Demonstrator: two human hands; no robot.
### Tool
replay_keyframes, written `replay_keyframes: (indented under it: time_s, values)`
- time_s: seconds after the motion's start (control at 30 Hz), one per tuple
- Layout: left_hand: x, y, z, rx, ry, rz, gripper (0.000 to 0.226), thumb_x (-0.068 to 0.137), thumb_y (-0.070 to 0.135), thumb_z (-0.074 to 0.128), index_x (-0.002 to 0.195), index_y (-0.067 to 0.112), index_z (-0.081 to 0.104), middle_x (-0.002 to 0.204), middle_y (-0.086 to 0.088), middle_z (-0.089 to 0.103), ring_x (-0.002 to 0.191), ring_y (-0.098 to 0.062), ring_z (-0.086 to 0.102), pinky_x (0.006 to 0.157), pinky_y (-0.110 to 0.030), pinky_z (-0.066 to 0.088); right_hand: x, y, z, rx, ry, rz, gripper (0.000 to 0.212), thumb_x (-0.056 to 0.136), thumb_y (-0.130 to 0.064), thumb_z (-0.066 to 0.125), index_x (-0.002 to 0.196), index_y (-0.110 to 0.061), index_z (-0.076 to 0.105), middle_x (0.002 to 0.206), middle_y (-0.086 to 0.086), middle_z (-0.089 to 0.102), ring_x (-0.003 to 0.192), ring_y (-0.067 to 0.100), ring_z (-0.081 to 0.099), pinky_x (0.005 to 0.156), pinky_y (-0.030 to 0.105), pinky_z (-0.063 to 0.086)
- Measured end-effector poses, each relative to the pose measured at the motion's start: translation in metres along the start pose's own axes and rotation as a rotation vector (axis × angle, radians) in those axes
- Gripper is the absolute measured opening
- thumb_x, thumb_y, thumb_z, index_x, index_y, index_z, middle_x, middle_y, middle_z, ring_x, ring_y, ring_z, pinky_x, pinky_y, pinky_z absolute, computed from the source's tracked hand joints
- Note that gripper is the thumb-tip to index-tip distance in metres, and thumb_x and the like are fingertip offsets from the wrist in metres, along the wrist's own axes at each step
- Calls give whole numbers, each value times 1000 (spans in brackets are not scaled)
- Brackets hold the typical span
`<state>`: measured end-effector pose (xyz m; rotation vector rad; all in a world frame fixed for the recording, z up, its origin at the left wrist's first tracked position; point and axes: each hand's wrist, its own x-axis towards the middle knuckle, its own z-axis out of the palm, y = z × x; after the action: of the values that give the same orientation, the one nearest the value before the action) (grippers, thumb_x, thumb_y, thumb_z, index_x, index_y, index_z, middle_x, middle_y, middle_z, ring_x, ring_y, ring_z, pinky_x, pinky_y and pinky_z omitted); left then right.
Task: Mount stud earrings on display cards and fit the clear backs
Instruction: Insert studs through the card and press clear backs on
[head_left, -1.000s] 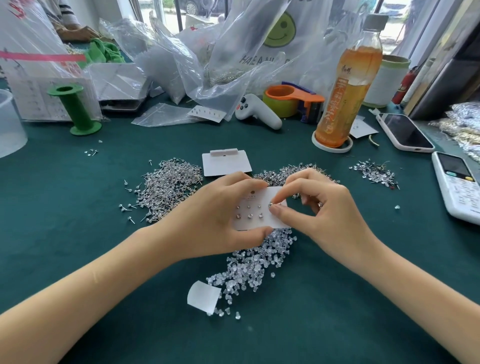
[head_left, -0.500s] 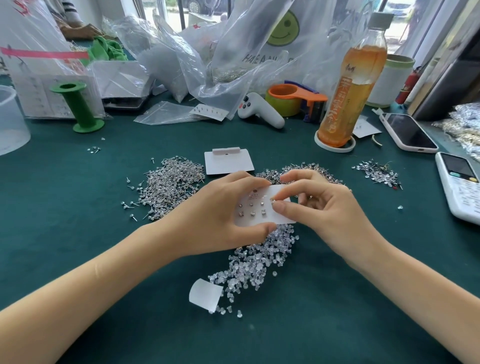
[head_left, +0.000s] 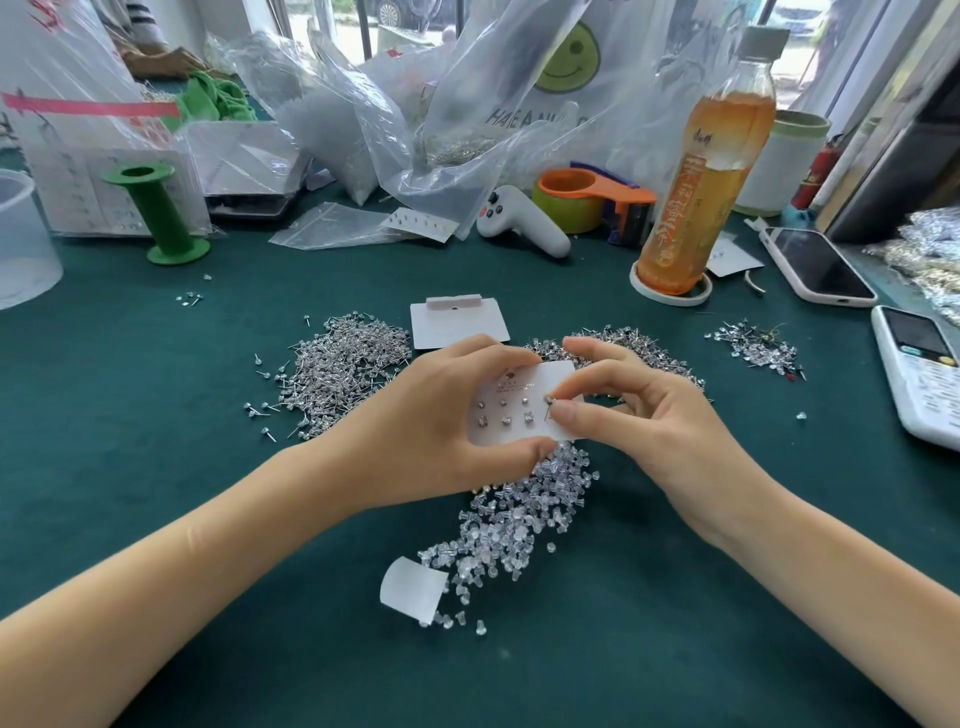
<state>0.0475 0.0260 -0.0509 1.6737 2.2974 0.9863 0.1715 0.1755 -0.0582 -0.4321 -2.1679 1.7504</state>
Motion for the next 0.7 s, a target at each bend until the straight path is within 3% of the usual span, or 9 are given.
replay_keyframes:
  time_s: [0.07, 0.27, 0.33, 0.43, 0.53, 0.7]
  values:
    - [0, 0, 0, 5, -4, 5, 69, 71, 57, 63, 130, 23, 52, 108, 16, 55, 93, 7, 52, 77, -5, 37, 0, 0, 0, -27, 2, -17, 20, 56, -42, 75, 73, -31, 75, 127, -21, 53, 89, 18, 56, 78, 42, 43]
    - [0, 0, 1, 41, 0, 18, 69, 71, 54, 64, 130, 21, 53, 109, 15, 54, 91, 4, 51, 80, -5, 37, 0, 2, -2, -94, 13, -80, 13, 62, -37, 75, 74, -32, 74, 128, -19, 52, 58, 32, 27, 58, 29, 32]
    - [0, 0, 0, 49, 0, 20, 69, 72, 54, 64, 131, 20, 52, 109, 15, 54, 92, 4, 50, 80, -4, 37, 1, 3, -3, -112, 22, -102, 9, 66, -34, 76, 74, -32, 74, 128, -18, 52, 53, 28, 24, 53, 23, 31]
    - [-1, 0, 1, 55, 1, 24, 70, 72, 55, 63, 131, 20, 52, 110, 14, 54, 92, 2, 50, 81, -8, 40, 1, 4, -6, -142, 29, -115, 11, 72, -23, 78, 74, -33, 74, 129, -16, 52, 47, 9, 24, 49, 16, 30]
    - [0, -1, 1, 68, -3, 23, 73, 71, 61, 60, 131, 21, 51, 111, 14, 54, 93, -1, 52, 83, -16, 43, 1, 5, -7, -171, 31, -125, 13, 74, -20, 78, 74, -32, 74, 130, -17, 52, 46, 8, 21, 49, 15, 30]
    - [0, -1, 0, 55, -7, 24, 76, 69, 65, 53, 132, 22, 51, 112, 15, 53, 95, 0, 52, 84, -15, 42, 2, 4, -8, -215, 36, -161, 13, 74, -22, 77, 75, -33, 73, 131, -17, 51, 46, 8, 23, 51, 16, 33]
